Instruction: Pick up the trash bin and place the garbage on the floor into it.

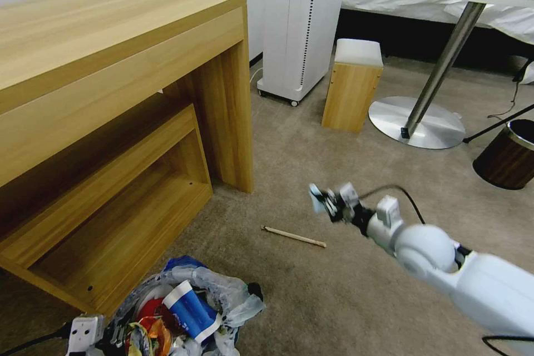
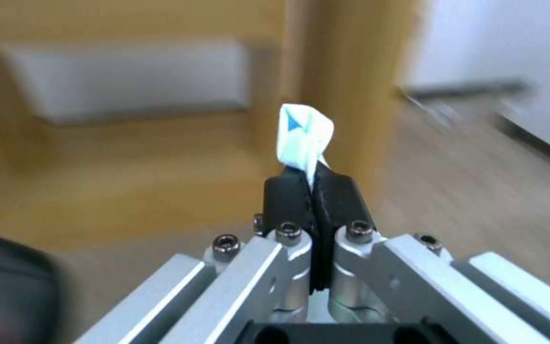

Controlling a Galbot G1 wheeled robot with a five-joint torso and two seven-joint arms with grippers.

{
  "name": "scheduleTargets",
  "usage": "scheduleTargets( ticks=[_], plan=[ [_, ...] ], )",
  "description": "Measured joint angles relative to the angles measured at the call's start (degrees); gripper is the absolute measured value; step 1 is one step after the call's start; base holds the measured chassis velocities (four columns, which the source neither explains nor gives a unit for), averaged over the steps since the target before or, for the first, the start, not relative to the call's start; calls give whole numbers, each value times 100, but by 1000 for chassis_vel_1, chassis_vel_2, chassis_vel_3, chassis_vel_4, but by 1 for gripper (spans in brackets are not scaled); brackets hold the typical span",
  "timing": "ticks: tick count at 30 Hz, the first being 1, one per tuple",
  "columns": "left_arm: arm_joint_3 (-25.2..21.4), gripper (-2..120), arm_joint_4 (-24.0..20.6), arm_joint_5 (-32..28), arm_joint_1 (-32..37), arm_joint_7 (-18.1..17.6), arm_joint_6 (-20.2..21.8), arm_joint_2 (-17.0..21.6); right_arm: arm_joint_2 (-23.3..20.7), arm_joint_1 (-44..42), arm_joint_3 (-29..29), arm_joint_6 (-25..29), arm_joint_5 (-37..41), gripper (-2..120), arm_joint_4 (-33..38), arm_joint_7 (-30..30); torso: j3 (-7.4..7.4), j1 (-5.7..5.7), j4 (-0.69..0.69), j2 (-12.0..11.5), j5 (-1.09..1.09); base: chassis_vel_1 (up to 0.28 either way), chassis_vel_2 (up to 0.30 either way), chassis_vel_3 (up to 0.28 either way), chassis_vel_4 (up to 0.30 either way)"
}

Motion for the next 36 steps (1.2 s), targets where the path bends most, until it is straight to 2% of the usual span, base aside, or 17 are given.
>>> scheduleTargets(
  ticks=[3,8,10,12,13,16,24,30,36],
  plan=[
    [-192,0,-11,-181,9,-61,43,233,-100,249,-430,661,130,0,371,-610,0,0,-2,0,-2,0,0,0,0],
    [-290,0,-12,-256,15,-140,128,380,10,563,-932,991,413,0,488,-867,0,0,-2,0,-1,0,0,0,0],
    [-300,0,-12,-337,11,-312,289,449,197,914,-1361,1088,662,0,518,-964,0,0,-1,0,-1,0,0,0,0],
    [-293,0,-13,-453,3,-508,437,527,450,1290,-1849,1105,889,0,521,-1030,0,0,0,0,0,0,0,0,0],
    [-293,0,-13,-453,3,-508,437,527,450,1290,-1849,1105,889,0,521,-1030,0,0,0,0,0,0,0,0,0],
    [-293,0,-13,-794,-40,-782,522,729,800,1706,-2432,1034,1231,0,529,-1022,0,0,1,0,-3,0,0,0,0],
    [-383,0,-14,-987,-54,-909,543,865,1061,1895,-2756,947,1451,0,515,-905,-1,0,0,0,-1,0,0,0,0],
    [-683,0,-14,-1472,52,-1243,626,1049,1593,2038,-3365,845,1608,0,257,-730,-1,0,0,0,-1,0,0,0,0],
    [-843,0,-14,-1701,108,-1345,634,1151,1961,2121,-3821,843,1584,0,-37,-662,0,0,0,0,-1,0,0,0,0]
  ],
)
